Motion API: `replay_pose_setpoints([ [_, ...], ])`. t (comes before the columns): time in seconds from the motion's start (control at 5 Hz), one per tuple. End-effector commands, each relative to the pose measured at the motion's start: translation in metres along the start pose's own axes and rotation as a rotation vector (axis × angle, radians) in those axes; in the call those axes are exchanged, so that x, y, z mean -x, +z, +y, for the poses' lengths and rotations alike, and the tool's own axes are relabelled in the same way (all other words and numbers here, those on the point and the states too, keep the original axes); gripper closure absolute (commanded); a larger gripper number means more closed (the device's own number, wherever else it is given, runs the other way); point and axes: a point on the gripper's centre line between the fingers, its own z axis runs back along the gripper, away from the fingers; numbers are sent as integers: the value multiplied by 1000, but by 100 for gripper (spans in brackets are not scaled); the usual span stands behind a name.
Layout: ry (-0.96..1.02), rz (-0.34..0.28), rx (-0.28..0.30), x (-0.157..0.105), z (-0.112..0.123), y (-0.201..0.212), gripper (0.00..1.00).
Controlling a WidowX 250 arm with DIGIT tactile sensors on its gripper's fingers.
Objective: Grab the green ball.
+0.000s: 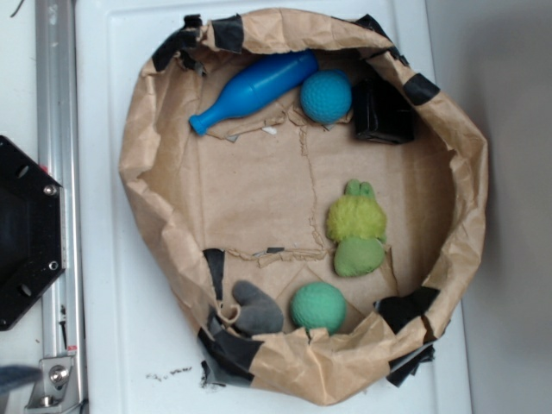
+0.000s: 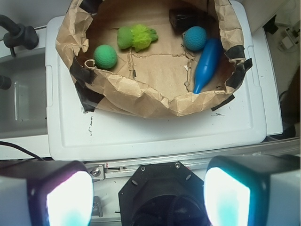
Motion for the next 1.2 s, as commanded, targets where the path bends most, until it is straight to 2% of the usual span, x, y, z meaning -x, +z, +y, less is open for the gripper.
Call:
replay_pose_setpoints([
  [0.0,0,0,0,0,0,0,0],
  [0.2,48,-18,31,-43,2,-34,0],
  [0.4,177,-71,83,-89,-18,-68,0],
  [0.6,392,-110,119,-130,-15,-94,0],
  [0.8,455,-105,131,-149,-19,-131,0],
  [1.0,447,-10,175,-151,-30,-161,0],
])
